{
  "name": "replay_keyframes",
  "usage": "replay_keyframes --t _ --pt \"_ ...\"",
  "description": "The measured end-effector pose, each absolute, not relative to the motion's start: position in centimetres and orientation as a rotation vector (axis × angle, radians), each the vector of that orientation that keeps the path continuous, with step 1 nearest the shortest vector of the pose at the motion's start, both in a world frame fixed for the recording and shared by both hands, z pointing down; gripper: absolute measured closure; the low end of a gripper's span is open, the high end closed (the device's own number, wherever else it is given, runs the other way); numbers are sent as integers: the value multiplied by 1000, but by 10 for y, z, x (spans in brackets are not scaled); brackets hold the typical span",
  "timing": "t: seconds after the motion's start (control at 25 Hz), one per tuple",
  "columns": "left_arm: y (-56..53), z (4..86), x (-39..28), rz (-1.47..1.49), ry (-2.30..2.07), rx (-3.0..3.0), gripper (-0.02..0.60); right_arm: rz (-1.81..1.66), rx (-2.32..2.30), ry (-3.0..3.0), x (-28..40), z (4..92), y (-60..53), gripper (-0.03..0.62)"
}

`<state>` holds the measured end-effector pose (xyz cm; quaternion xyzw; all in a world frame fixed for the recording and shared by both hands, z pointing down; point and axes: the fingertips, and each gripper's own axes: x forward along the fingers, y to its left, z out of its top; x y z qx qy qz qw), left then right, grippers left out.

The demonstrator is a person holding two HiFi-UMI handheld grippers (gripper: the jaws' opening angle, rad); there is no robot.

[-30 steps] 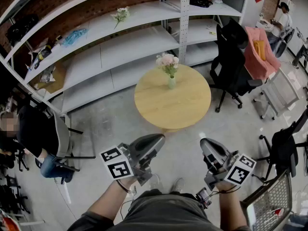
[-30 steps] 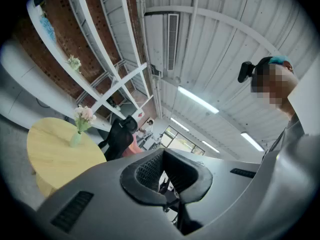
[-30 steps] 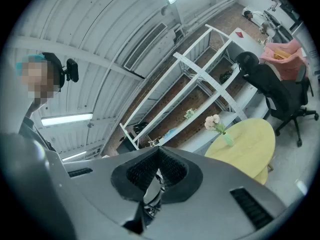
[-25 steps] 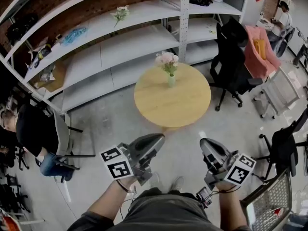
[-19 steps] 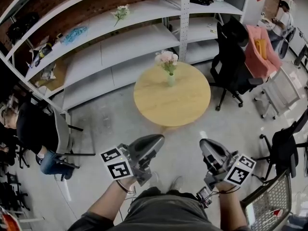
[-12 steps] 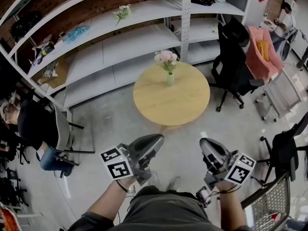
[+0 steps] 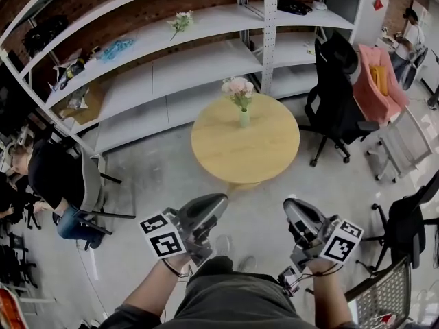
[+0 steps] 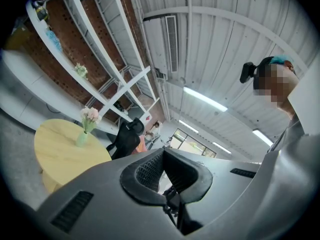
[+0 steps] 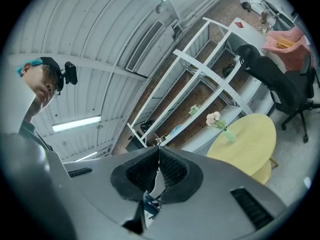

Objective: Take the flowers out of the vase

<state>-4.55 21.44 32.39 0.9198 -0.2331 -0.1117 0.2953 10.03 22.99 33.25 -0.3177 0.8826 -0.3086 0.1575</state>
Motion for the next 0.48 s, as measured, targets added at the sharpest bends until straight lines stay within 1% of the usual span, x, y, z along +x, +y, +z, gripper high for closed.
replay_keyframes --t 0.48 --pt "153 342 -40 -312 -599 2414 572 -929 -954 2506 107 347 173 579"
